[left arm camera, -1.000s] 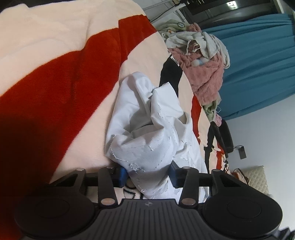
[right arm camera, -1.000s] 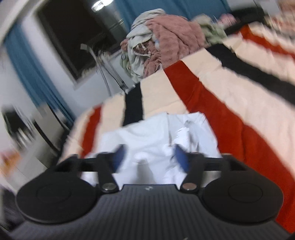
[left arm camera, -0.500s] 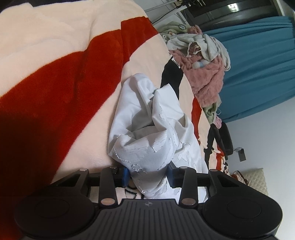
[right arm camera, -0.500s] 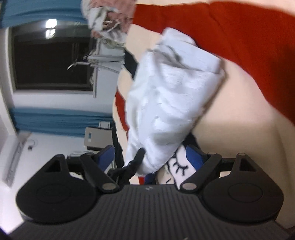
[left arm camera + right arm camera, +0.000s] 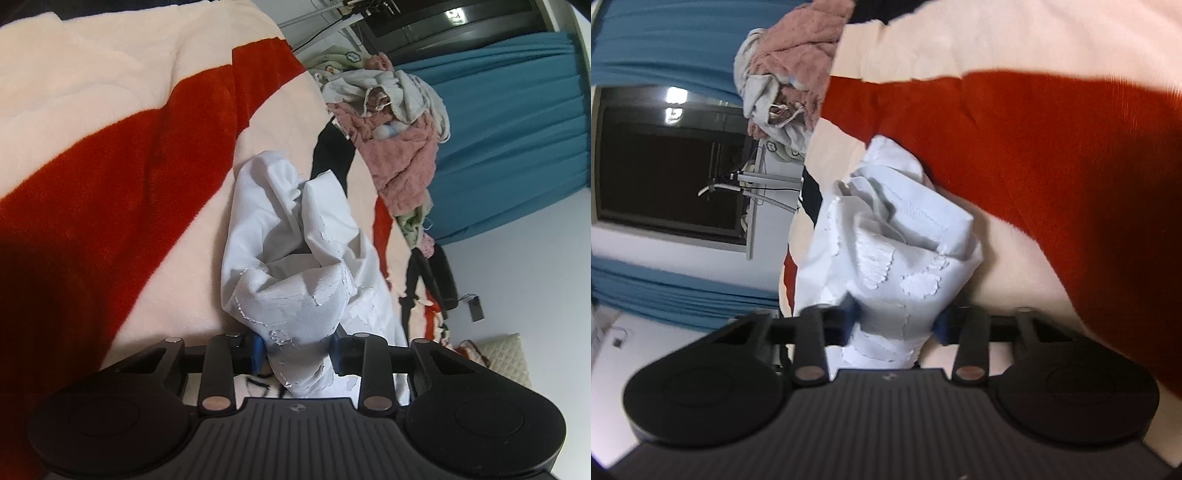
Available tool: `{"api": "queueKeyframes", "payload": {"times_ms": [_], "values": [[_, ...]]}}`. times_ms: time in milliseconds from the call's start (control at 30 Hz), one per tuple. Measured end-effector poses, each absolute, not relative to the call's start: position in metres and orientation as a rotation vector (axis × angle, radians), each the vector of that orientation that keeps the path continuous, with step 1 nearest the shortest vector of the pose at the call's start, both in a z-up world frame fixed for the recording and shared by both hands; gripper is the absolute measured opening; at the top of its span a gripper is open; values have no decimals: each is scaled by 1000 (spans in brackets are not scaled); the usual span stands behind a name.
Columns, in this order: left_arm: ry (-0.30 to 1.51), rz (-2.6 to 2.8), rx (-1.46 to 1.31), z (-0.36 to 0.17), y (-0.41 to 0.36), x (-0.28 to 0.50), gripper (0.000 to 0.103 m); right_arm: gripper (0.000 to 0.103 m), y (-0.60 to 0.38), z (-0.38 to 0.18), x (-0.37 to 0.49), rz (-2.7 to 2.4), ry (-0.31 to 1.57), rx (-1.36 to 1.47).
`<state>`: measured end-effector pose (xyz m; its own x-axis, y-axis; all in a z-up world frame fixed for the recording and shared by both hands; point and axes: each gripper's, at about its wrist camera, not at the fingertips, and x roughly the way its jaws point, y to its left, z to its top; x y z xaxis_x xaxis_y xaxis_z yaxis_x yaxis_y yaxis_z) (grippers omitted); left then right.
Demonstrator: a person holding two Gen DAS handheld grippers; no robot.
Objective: Fold clothes
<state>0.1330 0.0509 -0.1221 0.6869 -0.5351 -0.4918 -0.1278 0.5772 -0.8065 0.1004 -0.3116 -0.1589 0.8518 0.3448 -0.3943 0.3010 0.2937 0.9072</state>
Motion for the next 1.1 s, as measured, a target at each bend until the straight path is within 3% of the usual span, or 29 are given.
{"api": "queueKeyframes", "payload": {"times_ms": [200, 400, 767, 933, 1000, 1100], "values": [[809, -387, -1037, -87, 45, 120, 28, 28, -324, -116, 67, 22, 531, 1245], [873, -501, -1011, -36, -7, 130, 28, 28, -366, -51, 33, -16, 437, 1235], [1006, -545, -806, -9, -176, 258, 28, 28, -503, -38, 118, -187, 477, 1279], [915, -630, -795, 14, -236, 333, 28, 28, -554, -7, 187, -165, 366, 1161], [790, -674, -755, 21, -255, 352, 28, 28, -570, 4, 209, -131, 292, 1090], [711, -677, -657, -11, -277, 360, 28, 28, -574, -5, 231, -117, 209, 910]]}}
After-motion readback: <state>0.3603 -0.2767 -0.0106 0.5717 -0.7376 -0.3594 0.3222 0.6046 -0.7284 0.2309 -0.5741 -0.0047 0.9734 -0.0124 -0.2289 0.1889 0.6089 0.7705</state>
